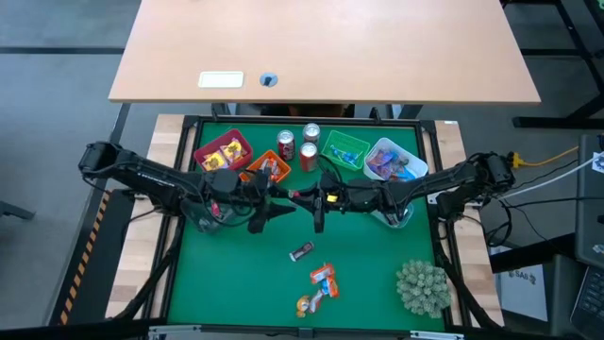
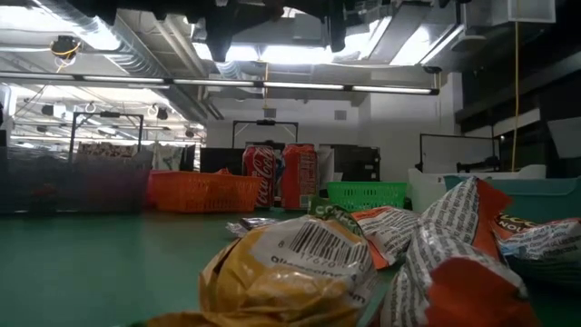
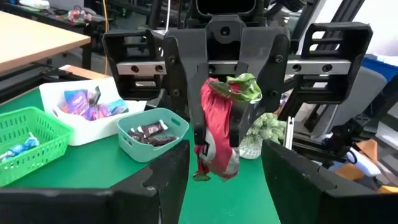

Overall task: Sort candy
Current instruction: Put the red candy into the black bin

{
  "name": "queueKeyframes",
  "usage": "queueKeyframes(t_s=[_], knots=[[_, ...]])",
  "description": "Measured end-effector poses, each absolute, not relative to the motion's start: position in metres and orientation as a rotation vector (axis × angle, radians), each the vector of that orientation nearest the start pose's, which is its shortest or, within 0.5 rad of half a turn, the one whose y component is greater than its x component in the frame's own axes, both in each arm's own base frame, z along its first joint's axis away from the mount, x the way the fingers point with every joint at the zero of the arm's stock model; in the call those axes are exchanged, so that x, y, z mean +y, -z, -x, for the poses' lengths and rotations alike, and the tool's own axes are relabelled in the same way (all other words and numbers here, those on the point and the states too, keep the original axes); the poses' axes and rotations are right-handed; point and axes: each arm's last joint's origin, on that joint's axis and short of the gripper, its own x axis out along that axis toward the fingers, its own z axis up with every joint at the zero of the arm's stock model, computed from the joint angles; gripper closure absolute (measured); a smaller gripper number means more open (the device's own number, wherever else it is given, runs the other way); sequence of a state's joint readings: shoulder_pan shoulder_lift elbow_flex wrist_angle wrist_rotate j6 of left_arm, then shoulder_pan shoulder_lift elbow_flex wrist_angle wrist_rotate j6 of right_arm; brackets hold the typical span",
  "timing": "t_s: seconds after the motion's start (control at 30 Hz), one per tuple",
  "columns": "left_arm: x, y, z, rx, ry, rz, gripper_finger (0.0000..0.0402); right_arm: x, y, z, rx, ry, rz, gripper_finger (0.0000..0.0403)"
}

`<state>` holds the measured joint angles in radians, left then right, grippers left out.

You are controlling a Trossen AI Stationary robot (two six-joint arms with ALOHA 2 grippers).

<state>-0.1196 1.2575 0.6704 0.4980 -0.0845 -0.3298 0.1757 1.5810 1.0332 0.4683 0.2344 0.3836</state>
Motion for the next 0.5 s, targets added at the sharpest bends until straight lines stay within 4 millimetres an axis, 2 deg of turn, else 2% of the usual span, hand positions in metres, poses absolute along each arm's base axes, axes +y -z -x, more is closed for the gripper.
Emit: queueKeyframes(t_s=[0.2, 0.5], knots=[[-0.0300, -0.2621, -0.2706, 0.075, 0.023, 0.322, 0.0227, 0.0561, -0.2837, -0.3544, 0.063, 0.072, -0.368, 0.0354], [-0.0298, -0.2615, -0.2705, 0.081, 0.018, 0.321, 0.0290, 0.0562, -0.2846, -0.3544, 0.056, 0.069, -0.331, 0.0354]])
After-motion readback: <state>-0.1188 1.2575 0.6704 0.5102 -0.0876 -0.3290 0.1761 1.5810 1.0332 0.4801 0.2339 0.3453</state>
